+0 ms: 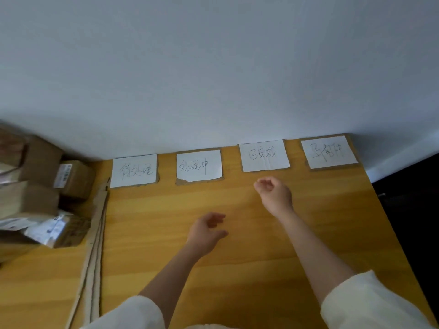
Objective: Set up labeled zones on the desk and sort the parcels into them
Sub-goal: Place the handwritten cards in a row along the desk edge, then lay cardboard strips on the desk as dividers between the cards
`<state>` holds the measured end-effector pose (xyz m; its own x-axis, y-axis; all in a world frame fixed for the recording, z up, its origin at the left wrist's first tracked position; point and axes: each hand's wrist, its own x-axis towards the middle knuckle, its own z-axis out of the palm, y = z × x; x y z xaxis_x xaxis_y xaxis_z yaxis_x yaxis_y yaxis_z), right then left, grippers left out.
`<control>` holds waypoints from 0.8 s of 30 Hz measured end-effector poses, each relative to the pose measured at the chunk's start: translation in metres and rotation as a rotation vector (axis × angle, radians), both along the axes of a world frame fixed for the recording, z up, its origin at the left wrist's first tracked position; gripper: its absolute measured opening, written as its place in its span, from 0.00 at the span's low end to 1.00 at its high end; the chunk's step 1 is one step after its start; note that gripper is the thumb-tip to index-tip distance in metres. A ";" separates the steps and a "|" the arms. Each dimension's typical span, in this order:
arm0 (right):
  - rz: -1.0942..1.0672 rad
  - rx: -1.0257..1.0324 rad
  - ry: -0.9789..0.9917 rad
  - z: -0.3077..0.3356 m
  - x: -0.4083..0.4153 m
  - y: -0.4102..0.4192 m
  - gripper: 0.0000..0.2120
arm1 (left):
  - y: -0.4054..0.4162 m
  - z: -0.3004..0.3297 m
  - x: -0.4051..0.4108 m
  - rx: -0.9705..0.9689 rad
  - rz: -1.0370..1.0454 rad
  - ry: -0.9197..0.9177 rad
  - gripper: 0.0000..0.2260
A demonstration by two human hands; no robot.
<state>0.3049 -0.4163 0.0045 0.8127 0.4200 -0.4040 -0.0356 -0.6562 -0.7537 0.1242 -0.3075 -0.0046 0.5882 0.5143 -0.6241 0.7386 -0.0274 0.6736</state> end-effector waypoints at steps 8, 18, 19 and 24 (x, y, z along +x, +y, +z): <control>0.266 0.014 0.194 0.008 -0.127 0.031 0.07 | 0.019 0.012 -0.118 0.110 0.338 -0.034 0.11; 0.235 -0.029 0.373 0.004 -0.257 0.074 0.06 | 0.055 0.016 -0.265 0.295 0.657 0.067 0.13; 0.229 -0.031 0.392 0.003 -0.271 0.079 0.06 | 0.061 0.012 -0.279 0.305 0.655 0.080 0.15; 0.237 -0.045 0.474 -0.001 -0.335 0.110 0.04 | 0.093 -0.003 -0.331 0.300 0.613 0.177 0.19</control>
<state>-0.0298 -0.3068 0.0037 0.4213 0.5435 -0.7260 -0.2129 -0.7189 -0.6617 -0.2065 -0.2150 -0.0079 0.0399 0.8853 -0.4634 0.7782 0.2633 0.5701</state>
